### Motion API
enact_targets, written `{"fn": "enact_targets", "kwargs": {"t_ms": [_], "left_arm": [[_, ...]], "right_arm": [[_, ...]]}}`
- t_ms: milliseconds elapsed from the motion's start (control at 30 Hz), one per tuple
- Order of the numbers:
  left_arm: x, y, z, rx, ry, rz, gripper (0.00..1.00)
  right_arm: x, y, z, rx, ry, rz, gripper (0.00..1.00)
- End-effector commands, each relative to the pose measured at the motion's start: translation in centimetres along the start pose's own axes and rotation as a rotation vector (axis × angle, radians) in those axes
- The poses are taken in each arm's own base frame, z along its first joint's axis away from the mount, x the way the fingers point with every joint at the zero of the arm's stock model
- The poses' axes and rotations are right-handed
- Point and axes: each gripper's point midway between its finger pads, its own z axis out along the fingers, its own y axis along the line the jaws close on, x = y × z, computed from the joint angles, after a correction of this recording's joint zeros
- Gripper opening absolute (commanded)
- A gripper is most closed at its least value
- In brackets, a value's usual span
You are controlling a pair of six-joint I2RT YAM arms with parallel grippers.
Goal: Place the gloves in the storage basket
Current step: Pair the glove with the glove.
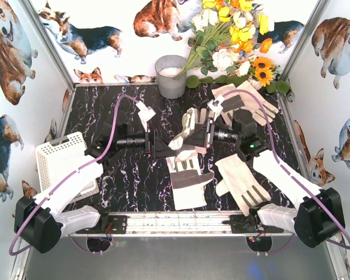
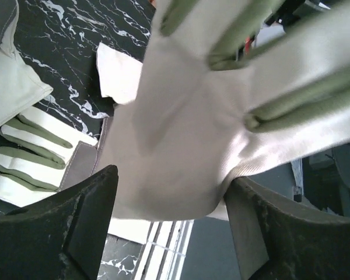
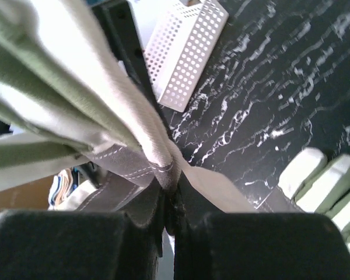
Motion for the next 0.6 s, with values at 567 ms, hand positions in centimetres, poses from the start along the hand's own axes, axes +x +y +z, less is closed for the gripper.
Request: {"fn": "enact_targets", "kwargs": {"t_ms": [567], "left_arm": [[1.8, 5.2, -0.4, -0.175, -0.145, -0.076, 0.5]], "right_arm": [[2.8, -5.0, 4.0, 0.117, 0.04, 0.245, 0.0]]}}
